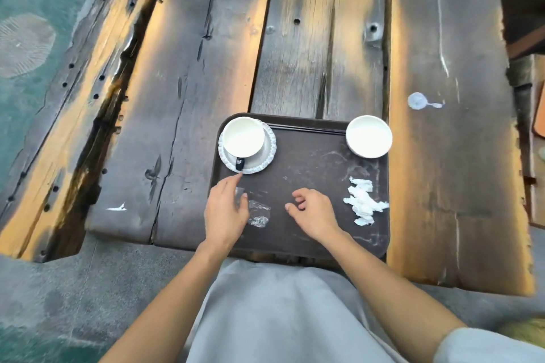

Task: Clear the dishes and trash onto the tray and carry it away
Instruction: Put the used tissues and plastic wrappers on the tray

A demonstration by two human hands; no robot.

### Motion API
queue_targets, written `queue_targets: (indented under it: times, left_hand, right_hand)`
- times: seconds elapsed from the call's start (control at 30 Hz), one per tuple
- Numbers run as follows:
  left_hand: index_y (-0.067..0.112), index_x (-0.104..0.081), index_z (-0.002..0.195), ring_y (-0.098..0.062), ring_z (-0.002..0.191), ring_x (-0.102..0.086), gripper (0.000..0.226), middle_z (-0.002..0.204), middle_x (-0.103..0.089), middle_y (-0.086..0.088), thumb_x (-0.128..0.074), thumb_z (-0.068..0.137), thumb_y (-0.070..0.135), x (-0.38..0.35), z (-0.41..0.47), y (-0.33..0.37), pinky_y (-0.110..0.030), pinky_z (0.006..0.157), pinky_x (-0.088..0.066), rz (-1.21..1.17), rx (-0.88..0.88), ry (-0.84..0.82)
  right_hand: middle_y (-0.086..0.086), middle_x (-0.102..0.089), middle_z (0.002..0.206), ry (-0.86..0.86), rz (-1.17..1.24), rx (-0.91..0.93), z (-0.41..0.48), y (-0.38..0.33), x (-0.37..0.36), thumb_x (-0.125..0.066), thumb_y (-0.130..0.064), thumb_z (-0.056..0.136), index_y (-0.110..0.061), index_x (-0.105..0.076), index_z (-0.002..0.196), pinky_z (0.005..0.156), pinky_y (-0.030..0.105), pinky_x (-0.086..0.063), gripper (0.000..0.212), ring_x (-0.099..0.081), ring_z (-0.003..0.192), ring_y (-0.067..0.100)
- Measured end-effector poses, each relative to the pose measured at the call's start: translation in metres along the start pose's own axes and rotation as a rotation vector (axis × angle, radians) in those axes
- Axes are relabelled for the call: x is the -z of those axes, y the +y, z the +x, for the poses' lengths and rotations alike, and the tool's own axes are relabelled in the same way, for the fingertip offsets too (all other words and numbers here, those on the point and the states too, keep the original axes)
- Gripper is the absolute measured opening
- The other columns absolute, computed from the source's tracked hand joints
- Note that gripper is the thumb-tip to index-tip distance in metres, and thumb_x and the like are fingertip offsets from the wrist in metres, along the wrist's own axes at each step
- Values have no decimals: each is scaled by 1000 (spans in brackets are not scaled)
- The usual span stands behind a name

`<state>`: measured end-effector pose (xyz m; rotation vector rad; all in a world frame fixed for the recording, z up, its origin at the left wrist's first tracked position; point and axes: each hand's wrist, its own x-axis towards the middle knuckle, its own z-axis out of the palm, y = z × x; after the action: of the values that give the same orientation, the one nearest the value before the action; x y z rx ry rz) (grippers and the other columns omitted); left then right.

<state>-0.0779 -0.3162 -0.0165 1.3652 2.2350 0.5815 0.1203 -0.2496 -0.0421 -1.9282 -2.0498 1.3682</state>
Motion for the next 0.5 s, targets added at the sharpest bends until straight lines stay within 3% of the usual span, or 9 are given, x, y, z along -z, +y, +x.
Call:
queue_targets:
  times: [0.1, 0.2, 0.37, 0.5]
  left_hand:
    - [13, -60, 134, -25, 122, -56, 46, 132, -63, -3, -64, 88, 15, -32, 1, 33, -37, 104, -44, 17, -122, -125]
    - [16, -52, 143, -25, 136, -45, 54, 146, -51, -4, -61, 90, 21, -67, 7, 71, -42, 109, -41, 126, -214, -338]
    - [28, -20, 158, -32, 153, -9, 69, 167, -9, -7, -53, 97, 29, -108, 14, 113, -45, 115, -34, 346, -186, -615]
    - [29, -20, 158, -31, 154, 1, 67, 168, 1, -4, -52, 99, 30, -120, 15, 120, -46, 114, -35, 360, -114, -664]
  right_hand:
    - [3, -69, 101, 223, -7, -8, 5, 32, 37, -66, -22, 88, -15, -70, 112, 90, 40, -52, 25, -64, 91, 20]
    - [9, -66, 110, 351, -103, -69, 13, 67, 74, -63, -18, 90, -14, -68, 115, 95, 40, -47, 27, -58, 106, 29]
    - [11, -58, 119, 148, -175, -190, 31, 108, 104, -60, -20, 90, -17, -59, 130, 92, 34, -44, 40, -55, 114, 29]
    - [2, -64, 107, 111, -91, -201, 39, 116, 112, -65, -21, 89, -20, -64, 105, 78, 29, -46, 16, -61, 99, 22]
